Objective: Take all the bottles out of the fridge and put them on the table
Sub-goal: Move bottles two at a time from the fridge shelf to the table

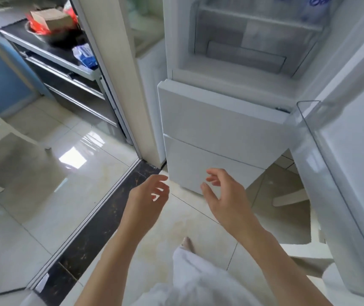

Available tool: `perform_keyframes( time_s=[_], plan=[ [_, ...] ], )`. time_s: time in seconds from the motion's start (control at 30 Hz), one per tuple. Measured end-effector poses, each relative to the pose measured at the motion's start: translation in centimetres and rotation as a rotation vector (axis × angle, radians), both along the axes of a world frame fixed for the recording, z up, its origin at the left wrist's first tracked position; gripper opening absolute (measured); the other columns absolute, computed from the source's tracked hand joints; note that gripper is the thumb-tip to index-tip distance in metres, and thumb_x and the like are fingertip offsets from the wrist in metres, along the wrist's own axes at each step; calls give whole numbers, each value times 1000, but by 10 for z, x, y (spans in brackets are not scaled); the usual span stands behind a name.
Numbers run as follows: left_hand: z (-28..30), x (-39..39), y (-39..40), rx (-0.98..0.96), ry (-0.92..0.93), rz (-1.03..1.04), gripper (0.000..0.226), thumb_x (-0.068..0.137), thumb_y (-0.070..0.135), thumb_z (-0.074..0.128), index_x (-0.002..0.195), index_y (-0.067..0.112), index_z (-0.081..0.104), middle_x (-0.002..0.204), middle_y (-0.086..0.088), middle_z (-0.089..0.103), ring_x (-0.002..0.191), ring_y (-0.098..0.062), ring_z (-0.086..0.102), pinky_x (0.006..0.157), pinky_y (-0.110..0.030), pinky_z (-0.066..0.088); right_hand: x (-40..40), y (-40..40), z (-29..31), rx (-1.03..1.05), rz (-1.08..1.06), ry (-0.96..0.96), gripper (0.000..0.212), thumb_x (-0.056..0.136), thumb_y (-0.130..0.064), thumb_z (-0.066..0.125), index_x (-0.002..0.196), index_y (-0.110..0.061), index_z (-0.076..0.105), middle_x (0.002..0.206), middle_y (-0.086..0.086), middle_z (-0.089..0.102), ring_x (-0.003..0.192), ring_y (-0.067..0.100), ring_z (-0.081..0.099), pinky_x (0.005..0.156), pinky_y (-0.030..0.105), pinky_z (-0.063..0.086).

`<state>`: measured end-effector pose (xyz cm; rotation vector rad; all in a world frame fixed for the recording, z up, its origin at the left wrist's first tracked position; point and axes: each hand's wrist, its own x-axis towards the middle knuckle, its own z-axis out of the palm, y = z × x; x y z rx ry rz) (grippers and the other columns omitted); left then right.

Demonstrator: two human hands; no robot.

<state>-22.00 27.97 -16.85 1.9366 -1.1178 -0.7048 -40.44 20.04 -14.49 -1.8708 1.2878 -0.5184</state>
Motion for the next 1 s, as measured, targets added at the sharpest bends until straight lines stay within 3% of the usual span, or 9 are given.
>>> perform_keyframes(
  time_s=[0.1, 0.27, 0.33, 0.53, 0.7, 0.83, 1.0],
  plan=[
    [15, 7, -57, -69, -18, -41, 42, 86, 12, 65, 90, 53, 57, 84, 30, 66, 78, 2, 65, 74, -20, 53, 9, -35, 15, -43, -137, -79, 30, 94, -37, 53, 123, -28, 51, 114, -12, 61, 110, 0, 54, 78, -2, 36],
    [33, 13, -143, -134, -20, -127, 26, 90, 18, 65, 96, 43, 61, 85, 29, 67, 79, 2, 65, 75, -20, 52, 27, -89, 27, -84, -278, -144, 32, 95, -35, 54, 125, -25, 49, 116, -9, 61, 111, 5, 55, 81, 11, 37],
    [40, 15, -170, -146, 5, -162, 20, 90, 18, 64, 101, 35, 64, 84, 25, 68, 79, 1, 65, 76, -23, 54, 32, -110, 30, -94, -321, -143, 33, 95, -34, 55, 125, -24, 49, 116, -6, 61, 111, 7, 55, 80, 10, 37],
    [51, 27, -256, -201, 9, -244, 19, 90, 14, 64, 106, 25, 66, 84, 20, 69, 79, -2, 65, 78, -27, 55, 43, -186, 46, -163, -426, -108, 34, 95, -31, 54, 127, -20, 49, 118, -3, 62, 113, 9, 55, 86, 15, 37],
    [69, 42, -340, -318, -9, -367, 21, 89, 8, 62, 107, 20, 65, 87, 21, 68, 82, -7, 68, 80, -31, 57, 57, -255, 71, -306, -553, -111, 34, 94, -23, 58, 125, -11, 52, 114, 5, 64, 109, 16, 59, 90, 30, 47],
    [92, 52, -409, -445, 20, -404, 21, 88, 9, 62, 102, 24, 66, 91, 19, 71, 85, -3, 67, 84, -24, 55, 62, -312, 94, -404, -676, -92, 35, 92, -19, 61, 124, -5, 54, 111, 9, 66, 107, 21, 61, 88, 27, 44],
    [122, 46, -484, -513, 104, -485, 23, 87, 17, 60, 104, 32, 62, 97, 18, 69, 90, -3, 66, 85, -23, 53, 46, -371, 126, -496, -820, -102, 33, 90, -14, 62, 120, -2, 56, 105, 12, 68, 99, 28, 64, 88, 40, 48]
  ],
)
